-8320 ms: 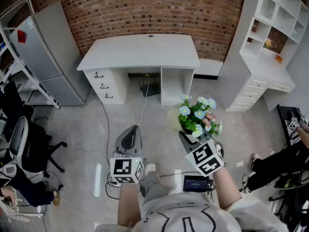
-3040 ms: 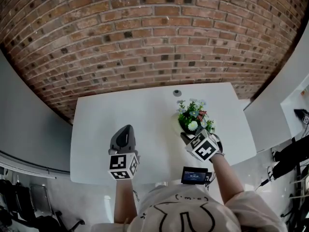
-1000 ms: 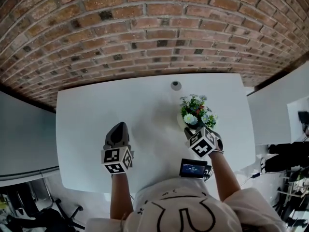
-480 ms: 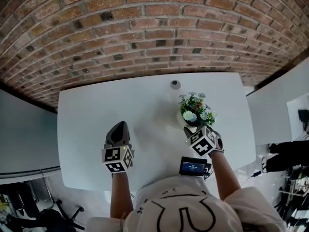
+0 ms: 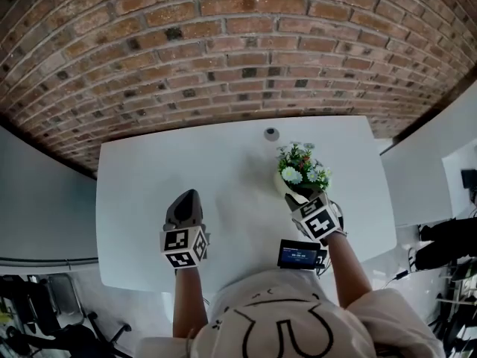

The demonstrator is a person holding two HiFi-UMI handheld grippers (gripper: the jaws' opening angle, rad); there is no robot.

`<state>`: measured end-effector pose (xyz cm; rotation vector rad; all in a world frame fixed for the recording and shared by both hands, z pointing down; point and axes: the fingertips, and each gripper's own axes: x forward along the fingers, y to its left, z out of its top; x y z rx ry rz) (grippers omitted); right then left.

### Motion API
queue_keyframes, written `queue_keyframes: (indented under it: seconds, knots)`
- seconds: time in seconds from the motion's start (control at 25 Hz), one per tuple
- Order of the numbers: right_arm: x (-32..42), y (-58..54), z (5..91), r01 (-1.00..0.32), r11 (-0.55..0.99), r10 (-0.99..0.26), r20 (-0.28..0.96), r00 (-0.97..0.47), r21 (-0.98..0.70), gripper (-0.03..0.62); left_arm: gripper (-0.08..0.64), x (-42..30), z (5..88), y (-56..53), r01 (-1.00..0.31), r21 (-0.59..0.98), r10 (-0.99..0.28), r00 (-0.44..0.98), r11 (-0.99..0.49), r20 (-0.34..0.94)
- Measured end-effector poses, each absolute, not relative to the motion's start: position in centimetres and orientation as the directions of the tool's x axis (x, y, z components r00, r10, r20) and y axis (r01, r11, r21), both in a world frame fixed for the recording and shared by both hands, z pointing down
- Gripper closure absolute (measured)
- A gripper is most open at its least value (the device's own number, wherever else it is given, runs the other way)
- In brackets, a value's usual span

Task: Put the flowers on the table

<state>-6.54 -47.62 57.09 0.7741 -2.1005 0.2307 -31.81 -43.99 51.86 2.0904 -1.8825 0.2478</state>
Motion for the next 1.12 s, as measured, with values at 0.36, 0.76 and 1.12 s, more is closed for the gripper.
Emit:
queue_keyframes:
  seconds: [0.36, 0.76, 1.12]
  knots:
    - [-5.1, -46.6, 54.0, -0.697, 0.713, -0.521, 0.722, -0.455, 0.076, 0.575, 0.548, -31.4, 49.7, -42.1, -0.99, 0.107, -0.952, 0.114, -0.086, 0.283]
    - [-4.7, -44.3, 51.2, -0.729, 0.682, -0.597, 0.627, -0.501, 0.067, 0.575, 0.548, -31.4, 48.0, -39.8, -0.989, 0.097, -0.959, 0.135, -0.114, 0.249]
    - [-4.7, -40.5, 49.1, -0.768, 0.634, -0.669, 0.565, -0.483, 0.095, 0.575, 0.548, -31.3, 46.3, -37.3, -0.979, 0.095, -0.957, 0.195, -0.179, 0.215]
